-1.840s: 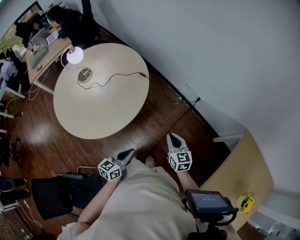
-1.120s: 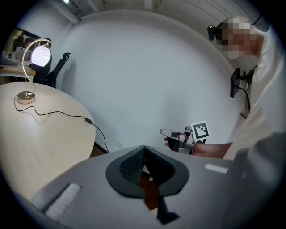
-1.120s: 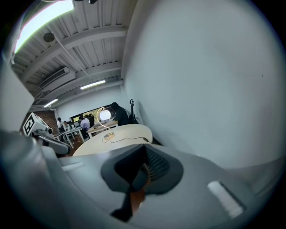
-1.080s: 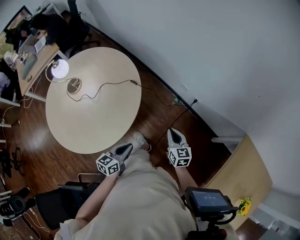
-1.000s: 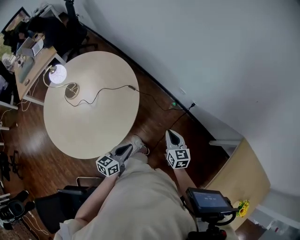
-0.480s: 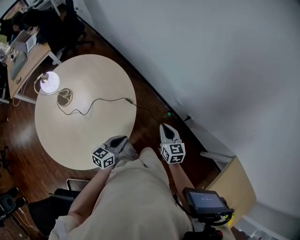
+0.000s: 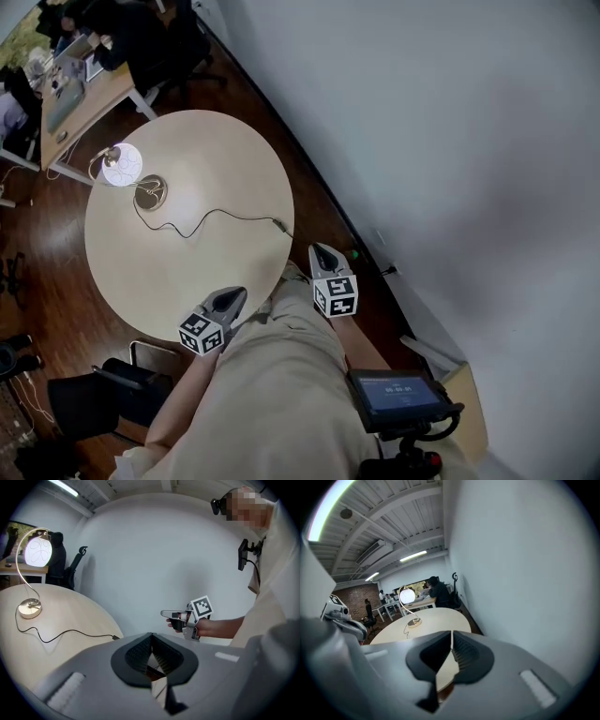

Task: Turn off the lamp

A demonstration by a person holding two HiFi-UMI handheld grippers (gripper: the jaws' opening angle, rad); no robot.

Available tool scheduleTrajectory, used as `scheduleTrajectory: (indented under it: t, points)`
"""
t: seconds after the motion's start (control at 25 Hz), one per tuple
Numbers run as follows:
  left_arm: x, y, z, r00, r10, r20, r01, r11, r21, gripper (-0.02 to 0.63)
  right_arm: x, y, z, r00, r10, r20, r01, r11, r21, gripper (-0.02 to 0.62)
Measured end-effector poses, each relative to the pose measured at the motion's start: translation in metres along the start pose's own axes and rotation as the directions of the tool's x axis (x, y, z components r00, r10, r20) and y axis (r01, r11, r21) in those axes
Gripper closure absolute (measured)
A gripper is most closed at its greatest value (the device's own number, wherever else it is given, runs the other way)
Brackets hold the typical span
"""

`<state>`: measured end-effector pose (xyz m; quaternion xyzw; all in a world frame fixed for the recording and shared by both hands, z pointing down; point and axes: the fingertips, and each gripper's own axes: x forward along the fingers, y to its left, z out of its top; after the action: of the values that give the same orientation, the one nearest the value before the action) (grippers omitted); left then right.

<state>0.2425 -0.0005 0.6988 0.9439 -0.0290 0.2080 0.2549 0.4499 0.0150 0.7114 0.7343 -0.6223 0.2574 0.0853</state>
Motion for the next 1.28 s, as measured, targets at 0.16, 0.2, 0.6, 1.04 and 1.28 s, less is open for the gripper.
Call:
scheduleTrajectory:
  t: [0.16,0.2,0.6,1.04,1.28]
  points:
    - [0.01,0.027,0.02,0.994,0.107,0.026,-0.105,0.993,-0.06,0.629,0.052,0.004,0.001,0.991,0.099,-0.092,-0.106,0.992,-0.069,0.566]
    - [0.012,0.029,0.026,0.991,0.127,0.036,-0.125,0.99,-0.068,0.629,0.062,0.004,-0.002,0.985,0.126,-0.122,-0.137,0.987,-0.088,0.556]
    - [0.017,0.054,0.054,0.939,0.326,0.111,-0.304,0.936,-0.176,0.624,0.15,0.014,-0.051,0.881,0.249,-0.401,-0.349,0.916,-0.199,0.477]
    - [0.011,0.049,0.037,0.844,0.521,0.128,-0.458,0.823,-0.335,0.624,0.2,0.016,-0.101,0.789,0.249,-0.562,-0.458,0.847,-0.268,0.477]
    - [0.014,0.057,0.035,0.823,0.557,0.11,-0.49,0.795,-0.358,0.624,0.22,0.004,-0.125,0.747,0.242,-0.62,-0.477,0.844,-0.244,0.477]
